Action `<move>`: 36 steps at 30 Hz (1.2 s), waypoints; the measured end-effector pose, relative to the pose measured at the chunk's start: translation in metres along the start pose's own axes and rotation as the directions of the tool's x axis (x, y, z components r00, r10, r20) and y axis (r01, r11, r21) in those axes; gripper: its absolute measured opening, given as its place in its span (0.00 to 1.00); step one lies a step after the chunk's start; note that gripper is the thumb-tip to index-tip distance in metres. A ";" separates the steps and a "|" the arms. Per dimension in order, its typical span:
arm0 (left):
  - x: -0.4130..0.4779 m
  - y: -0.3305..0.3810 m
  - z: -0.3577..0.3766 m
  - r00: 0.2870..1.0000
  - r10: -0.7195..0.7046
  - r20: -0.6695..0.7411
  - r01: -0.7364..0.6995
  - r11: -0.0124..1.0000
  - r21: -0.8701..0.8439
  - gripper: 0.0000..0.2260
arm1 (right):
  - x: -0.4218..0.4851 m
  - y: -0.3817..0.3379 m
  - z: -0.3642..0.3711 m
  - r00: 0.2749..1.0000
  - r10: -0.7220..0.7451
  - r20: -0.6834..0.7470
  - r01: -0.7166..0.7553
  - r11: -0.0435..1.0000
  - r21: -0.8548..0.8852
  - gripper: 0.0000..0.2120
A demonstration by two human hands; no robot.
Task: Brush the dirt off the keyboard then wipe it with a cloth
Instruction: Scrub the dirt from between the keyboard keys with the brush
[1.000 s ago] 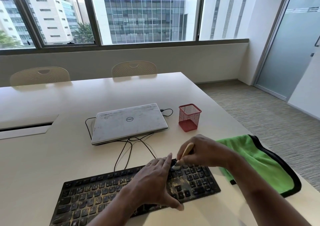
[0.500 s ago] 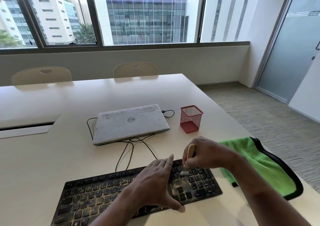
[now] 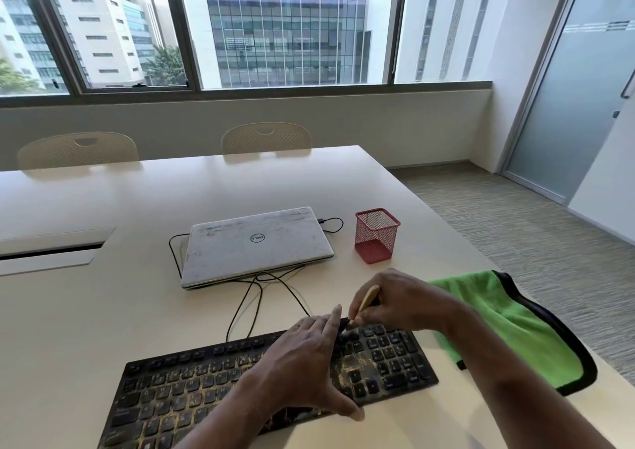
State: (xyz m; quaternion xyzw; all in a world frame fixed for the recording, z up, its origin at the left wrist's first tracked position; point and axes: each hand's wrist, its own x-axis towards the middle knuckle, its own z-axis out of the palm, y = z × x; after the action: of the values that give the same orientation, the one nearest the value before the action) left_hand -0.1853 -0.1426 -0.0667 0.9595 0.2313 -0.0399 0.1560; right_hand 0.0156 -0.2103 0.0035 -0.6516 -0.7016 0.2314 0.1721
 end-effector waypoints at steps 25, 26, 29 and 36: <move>-0.022 -0.018 -0.008 0.999 -0.053 0.001 0.053 0.998 0.016 0.68 | 0.019 -0.006 0.009 1.000 0.029 0.010 -0.029 0.999 0.034 0.05; -0.022 -0.017 -0.008 0.999 -0.051 0.001 0.050 0.999 0.014 0.68 | 0.021 -0.008 0.012 1.000 0.014 0.013 -0.015 0.999 0.032 0.05; -0.022 -0.017 -0.006 0.999 -0.045 -0.006 0.045 0.999 0.016 0.68 | 0.023 -0.015 0.017 0.999 -0.029 -0.018 0.030 0.998 0.059 0.06; -0.025 -0.019 -0.006 0.999 -0.042 0.018 0.041 0.999 0.019 0.67 | 0.023 -0.013 0.014 0.999 -0.031 0.034 0.030 0.999 0.014 0.06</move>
State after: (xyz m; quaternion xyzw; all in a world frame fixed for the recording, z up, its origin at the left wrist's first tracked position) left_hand -0.2164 -0.1360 -0.0628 0.9554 0.2493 -0.0543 0.1485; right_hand -0.0048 -0.1895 -0.0022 -0.6357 -0.7128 0.2444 0.1677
